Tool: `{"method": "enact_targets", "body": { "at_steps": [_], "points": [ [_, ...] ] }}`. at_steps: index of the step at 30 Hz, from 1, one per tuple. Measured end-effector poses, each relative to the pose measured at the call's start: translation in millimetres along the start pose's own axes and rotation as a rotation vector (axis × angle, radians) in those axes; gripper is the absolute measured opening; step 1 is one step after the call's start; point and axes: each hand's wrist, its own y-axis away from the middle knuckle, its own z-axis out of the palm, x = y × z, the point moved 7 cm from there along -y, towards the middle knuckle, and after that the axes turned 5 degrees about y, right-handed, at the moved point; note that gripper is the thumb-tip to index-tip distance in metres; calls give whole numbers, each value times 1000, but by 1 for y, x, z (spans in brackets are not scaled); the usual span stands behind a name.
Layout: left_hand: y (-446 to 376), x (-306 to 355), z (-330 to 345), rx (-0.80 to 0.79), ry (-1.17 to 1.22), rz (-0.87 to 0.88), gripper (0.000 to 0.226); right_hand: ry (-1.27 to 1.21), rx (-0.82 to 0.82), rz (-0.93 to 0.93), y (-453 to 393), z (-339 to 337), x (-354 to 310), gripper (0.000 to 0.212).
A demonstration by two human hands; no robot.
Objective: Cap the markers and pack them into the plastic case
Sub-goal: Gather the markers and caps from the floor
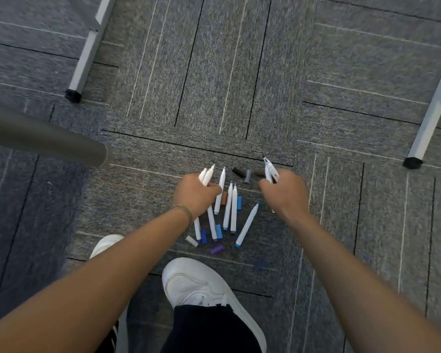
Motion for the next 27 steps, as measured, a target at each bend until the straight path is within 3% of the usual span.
{"method": "enact_targets", "body": {
  "at_steps": [4, 9, 13, 18, 21, 25, 27],
  "points": [
    [-5, 12, 5, 57, -366, 103, 29, -176, -37, 68, 12, 7, 12, 30],
    [-5, 33, 13, 85, -630, 185, 27, -100, -61, 139, 31, 21, 33, 25],
    [-6, 37, 14, 51, -667, 244, 26, -5, -107, 261, 37, 32, 46, 20],
    [1, 21, 12, -63, -176, 193, 26, 40, -184, 313, 41, 48, 48, 39],
    [16, 0, 9, -146, 212, -3, 22, 59, -182, 321, 42, 54, 44, 48],
    [38, -15, 13, -259, 711, -224, 10, 135, -145, 308, 42, 58, 39, 45],
    [41, -16, 13, -266, 780, -247, 10, 114, -134, 308, 41, 59, 37, 39]
  ]
}}
